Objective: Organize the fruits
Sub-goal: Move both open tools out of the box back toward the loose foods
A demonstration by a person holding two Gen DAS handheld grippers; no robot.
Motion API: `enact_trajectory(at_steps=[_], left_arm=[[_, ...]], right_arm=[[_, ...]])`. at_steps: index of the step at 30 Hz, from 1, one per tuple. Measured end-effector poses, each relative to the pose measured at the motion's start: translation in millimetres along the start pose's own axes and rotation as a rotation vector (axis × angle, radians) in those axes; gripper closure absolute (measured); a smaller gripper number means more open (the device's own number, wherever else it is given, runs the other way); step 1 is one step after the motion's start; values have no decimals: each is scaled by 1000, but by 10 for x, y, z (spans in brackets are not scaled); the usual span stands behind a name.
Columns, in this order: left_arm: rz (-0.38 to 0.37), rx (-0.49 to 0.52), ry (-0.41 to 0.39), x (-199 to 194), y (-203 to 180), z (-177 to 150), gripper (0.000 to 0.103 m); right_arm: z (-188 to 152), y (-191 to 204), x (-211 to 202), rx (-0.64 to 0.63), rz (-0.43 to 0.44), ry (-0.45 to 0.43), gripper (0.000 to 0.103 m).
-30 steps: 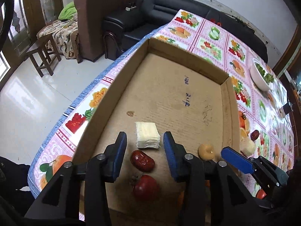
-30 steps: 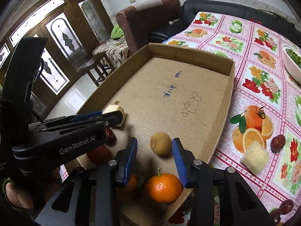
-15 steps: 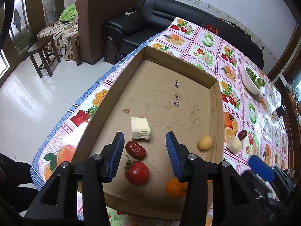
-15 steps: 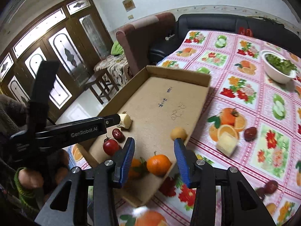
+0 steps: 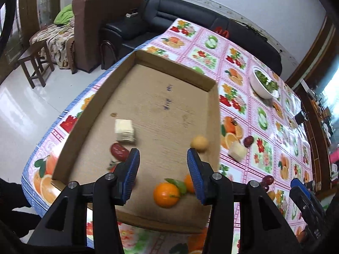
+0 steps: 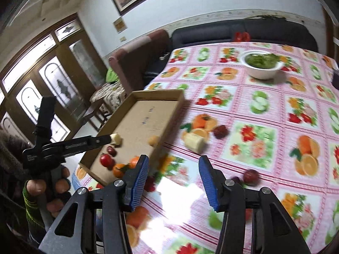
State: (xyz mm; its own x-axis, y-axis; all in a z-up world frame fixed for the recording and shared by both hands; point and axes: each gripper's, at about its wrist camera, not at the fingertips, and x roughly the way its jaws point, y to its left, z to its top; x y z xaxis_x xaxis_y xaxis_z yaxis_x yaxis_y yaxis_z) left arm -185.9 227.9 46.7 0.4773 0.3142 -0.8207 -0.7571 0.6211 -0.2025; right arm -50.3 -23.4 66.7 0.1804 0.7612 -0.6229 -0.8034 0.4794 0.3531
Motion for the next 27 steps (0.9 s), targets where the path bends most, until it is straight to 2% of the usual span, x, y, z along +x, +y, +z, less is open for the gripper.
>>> enact_trajectory(at_steps=[10, 27], left_arm=[[-51, 85, 19, -36, -429, -105, 58], [-77, 180, 23, -173, -990, -293, 58]], right_arm=[[-188, -673, -373, 131, -129, -39, 52], [-443, -1090, -698, 214, -143, -83, 50]])
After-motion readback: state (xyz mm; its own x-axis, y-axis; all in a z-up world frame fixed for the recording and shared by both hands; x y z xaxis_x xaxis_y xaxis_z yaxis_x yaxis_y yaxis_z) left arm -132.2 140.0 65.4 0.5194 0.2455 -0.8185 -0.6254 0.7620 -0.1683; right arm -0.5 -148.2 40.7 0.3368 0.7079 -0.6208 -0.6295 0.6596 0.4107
